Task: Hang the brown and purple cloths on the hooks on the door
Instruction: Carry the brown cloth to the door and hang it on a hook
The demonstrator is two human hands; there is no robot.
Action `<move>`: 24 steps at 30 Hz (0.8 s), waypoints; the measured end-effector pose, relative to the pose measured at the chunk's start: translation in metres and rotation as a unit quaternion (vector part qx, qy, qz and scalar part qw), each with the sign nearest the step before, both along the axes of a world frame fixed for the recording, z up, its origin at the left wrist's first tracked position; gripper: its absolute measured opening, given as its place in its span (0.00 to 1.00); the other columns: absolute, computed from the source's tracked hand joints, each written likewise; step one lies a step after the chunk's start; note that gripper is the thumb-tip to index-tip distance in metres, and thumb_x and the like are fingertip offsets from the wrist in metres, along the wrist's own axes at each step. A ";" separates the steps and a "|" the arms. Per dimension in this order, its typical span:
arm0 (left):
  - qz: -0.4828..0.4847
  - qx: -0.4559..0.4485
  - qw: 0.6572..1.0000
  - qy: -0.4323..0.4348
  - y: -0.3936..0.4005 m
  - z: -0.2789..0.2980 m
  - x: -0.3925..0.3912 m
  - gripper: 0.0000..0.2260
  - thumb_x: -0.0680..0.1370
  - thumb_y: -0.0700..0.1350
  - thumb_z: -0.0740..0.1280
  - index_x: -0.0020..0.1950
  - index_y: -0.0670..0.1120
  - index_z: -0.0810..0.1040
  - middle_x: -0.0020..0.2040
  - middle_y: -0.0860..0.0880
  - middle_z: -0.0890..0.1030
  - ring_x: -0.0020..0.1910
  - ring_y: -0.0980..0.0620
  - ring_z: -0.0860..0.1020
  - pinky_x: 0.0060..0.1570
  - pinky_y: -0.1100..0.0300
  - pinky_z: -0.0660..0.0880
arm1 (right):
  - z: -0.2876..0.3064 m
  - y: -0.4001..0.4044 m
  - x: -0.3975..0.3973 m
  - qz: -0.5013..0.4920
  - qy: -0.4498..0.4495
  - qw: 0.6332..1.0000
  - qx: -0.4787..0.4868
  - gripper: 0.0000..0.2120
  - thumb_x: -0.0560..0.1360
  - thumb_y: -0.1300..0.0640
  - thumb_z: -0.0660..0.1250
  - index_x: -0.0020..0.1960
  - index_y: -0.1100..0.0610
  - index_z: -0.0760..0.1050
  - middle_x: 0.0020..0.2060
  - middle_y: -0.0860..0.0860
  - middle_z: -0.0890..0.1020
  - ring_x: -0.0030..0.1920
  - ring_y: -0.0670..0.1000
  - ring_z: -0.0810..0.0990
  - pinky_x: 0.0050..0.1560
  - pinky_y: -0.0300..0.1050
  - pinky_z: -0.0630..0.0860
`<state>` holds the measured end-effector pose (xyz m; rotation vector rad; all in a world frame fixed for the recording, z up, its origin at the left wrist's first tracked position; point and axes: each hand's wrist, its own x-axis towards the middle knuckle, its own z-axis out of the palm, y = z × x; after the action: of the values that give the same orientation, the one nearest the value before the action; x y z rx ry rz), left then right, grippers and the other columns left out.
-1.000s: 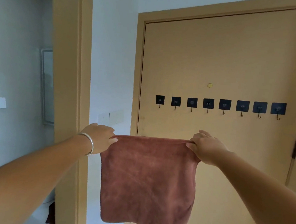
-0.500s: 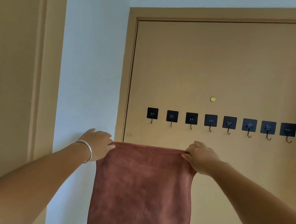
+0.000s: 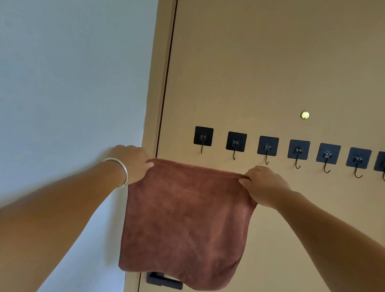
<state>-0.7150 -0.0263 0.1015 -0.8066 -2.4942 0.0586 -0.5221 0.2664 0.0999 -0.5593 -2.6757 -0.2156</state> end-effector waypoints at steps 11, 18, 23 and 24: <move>-0.022 0.082 0.996 0.013 0.063 0.011 -0.080 0.15 0.81 0.55 0.54 0.48 0.49 0.76 0.47 0.49 0.79 0.45 0.47 0.78 0.48 0.52 0.75 | 0.019 0.066 -0.097 0.078 0.082 0.993 -0.010 0.17 0.82 0.47 0.53 0.59 0.51 0.78 0.55 0.50 0.77 0.54 0.53 0.75 0.51 0.49 0.73; -0.139 0.175 0.969 0.103 0.079 0.000 -0.120 0.11 0.80 0.43 0.60 0.59 0.52 0.79 0.45 0.50 0.83 0.41 0.47 0.80 0.42 0.55 0.74 | 0.019 0.084 -0.141 0.214 0.179 0.959 0.045 0.14 0.81 0.61 0.56 0.61 0.52 0.76 0.52 0.51 0.78 0.49 0.56 0.77 0.47 0.52 0.75; -0.201 0.030 0.964 0.173 0.088 0.012 -0.135 0.21 0.73 0.34 0.63 0.65 0.47 0.74 0.54 0.46 0.80 0.45 0.42 0.79 0.43 0.53 0.76 | 0.023 0.087 -0.156 0.241 0.088 0.944 0.210 0.19 0.73 0.70 0.59 0.56 0.50 0.68 0.51 0.49 0.74 0.45 0.56 0.75 0.36 0.47 0.69; -0.197 0.000 0.963 0.182 0.089 0.016 -0.138 0.20 0.74 0.36 0.63 0.66 0.46 0.75 0.59 0.44 0.78 0.51 0.42 0.79 0.47 0.50 0.77 | 0.026 0.089 -0.158 0.239 0.069 0.938 0.241 0.20 0.73 0.69 0.59 0.59 0.49 0.70 0.54 0.49 0.74 0.47 0.56 0.75 0.38 0.48 0.72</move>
<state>-0.8525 0.0625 0.1173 -1.1631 -1.9566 0.0612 -0.6804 0.3550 0.1257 0.2209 -2.4007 -0.6347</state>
